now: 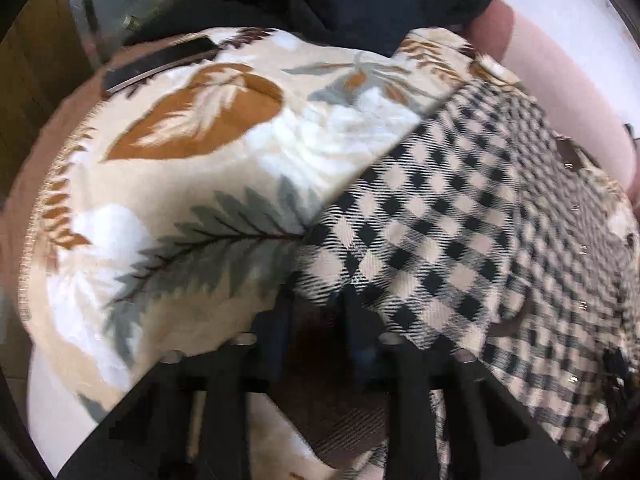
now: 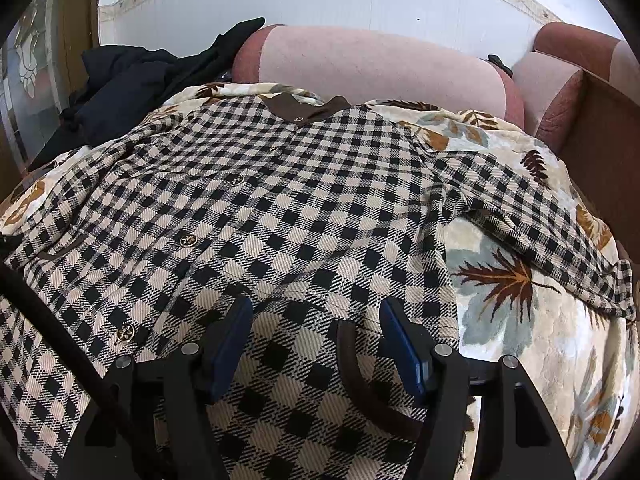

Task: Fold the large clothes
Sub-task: 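Grasp the other sleeve's brown cuff with the left gripper, then lift the sleeve with the left gripper and fold it across the shirt front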

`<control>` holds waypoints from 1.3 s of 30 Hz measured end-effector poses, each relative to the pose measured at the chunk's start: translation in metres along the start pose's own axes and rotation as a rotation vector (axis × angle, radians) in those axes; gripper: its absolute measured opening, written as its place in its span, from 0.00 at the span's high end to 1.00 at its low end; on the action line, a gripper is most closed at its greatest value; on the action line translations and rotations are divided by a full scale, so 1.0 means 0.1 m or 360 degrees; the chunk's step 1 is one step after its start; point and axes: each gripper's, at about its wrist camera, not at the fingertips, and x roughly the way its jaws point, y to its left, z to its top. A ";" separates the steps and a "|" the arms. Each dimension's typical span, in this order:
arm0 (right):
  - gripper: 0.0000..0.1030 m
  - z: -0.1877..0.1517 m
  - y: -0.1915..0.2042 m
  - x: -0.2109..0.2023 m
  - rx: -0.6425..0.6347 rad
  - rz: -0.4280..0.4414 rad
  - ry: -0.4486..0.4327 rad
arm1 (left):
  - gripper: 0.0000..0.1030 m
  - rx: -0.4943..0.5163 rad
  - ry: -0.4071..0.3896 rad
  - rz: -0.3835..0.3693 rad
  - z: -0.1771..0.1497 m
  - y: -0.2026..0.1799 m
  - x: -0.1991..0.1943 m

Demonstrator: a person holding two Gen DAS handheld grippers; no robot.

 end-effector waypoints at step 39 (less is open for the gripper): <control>0.32 -0.04 0.01 0.04 -0.0026 -0.0049 -0.0005 | 0.92 0.0061 -0.0590 0.0318 0.11 -0.22 -0.59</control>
